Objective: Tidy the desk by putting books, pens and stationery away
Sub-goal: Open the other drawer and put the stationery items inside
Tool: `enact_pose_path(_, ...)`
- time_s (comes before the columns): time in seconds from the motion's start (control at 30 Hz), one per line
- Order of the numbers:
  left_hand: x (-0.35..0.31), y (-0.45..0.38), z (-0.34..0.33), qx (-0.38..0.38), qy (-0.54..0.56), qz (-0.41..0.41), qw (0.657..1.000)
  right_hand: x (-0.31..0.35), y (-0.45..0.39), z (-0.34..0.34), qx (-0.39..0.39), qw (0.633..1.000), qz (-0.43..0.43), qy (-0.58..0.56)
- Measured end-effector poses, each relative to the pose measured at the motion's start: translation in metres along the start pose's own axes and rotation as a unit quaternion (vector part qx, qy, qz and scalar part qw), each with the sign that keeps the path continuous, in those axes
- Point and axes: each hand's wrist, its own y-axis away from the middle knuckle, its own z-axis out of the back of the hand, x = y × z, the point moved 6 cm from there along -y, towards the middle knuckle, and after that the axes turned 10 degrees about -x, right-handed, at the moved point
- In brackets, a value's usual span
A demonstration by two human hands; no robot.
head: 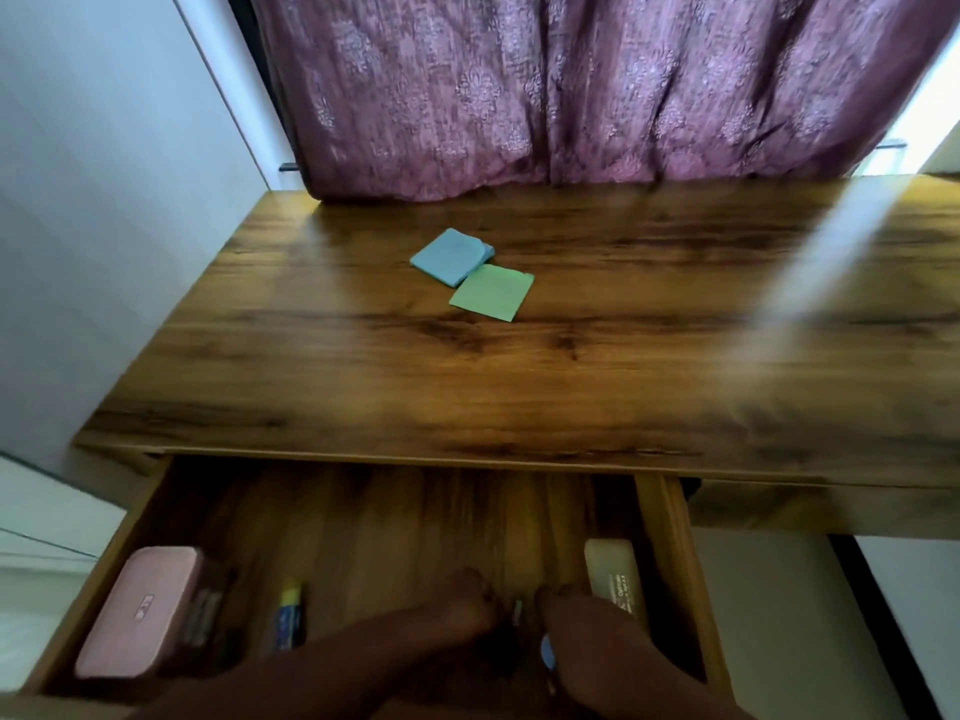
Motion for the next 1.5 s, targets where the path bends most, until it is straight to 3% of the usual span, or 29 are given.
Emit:
enact_pose_path(0.17, -0.007, 0.008, 0.002, 0.020, -0.079, -0.040, 0.996, 0.006, -0.007, 0.004, 0.035, 0.999, -0.014, -0.007)
enact_pose_path(0.23, -0.018, 0.014, 0.019, 0.032, -0.088, -0.096, 0.991, 0.012, -0.017, 0.025, 0.035, 0.999, -0.016, -0.014)
enact_pose_path(0.33, -0.039, 0.014, 0.078, 0.001, -0.058, -0.186, 0.981, 0.022, -0.039, 0.086, -0.044, 0.995, -0.023, -0.081)
enact_pose_path(0.43, -0.069, -0.013, 0.170, -0.125, 0.015, -0.229, 0.965, 0.044, -0.073, 0.164, -0.196, 0.973, 0.007, -0.119)
enact_pose_path(0.53, -0.108, -0.042, 0.253, -0.301, -0.015, -0.294, 0.907, 0.061, -0.126, 0.216, -0.332, 0.941, 0.049, -0.036)
enact_pose_path(0.6, -0.120, -0.085, 0.279, -0.325, -0.106, -0.294, 0.893, 0.062, -0.168, 0.219, -0.317, 0.947, 0.041, 0.045)
enact_pose_path(0.7, -0.121, -0.152, 0.287, -0.295, -0.301, -0.253, 0.871, 0.054, -0.218, 0.207, -0.268, 0.958, -0.003, 0.102)
enact_pose_path(0.8, -0.124, -0.183, 0.283, -0.297, -0.277, -0.241, 0.881, 0.043, -0.239, 0.188, -0.244, 0.966, -0.022, 0.088)
enact_pose_path(0.97, -0.115, -0.189, 0.273, -0.313, -0.228, -0.244, 0.889, 0.035, -0.239, 0.176, -0.300, 0.951, -0.026, 0.068)
enact_pose_path(1.1, -0.099, -0.166, 0.263, -0.343, -0.239, -0.262, 0.869, 0.042, -0.221, 0.170, -0.316, 0.945, -0.020, 0.078)
enact_pose_path(1.23, -0.066, -0.121, 0.242, -0.333, -0.245, -0.263, 0.872, 0.058, -0.178, 0.147, -0.283, 0.953, 0.005, 0.109)
enact_pose_path(1.37, -0.031, -0.064, 0.212, -0.321, -0.274, -0.302, 0.855, 0.071, -0.136, 0.132, -0.269, 0.950, 0.045, 0.151)
enact_pose_path(1.5, -0.001, -0.026, 0.188, -0.336, -0.313, -0.358, 0.813, 0.080, -0.108, 0.107, -0.259, 0.938, 0.093, 0.212)
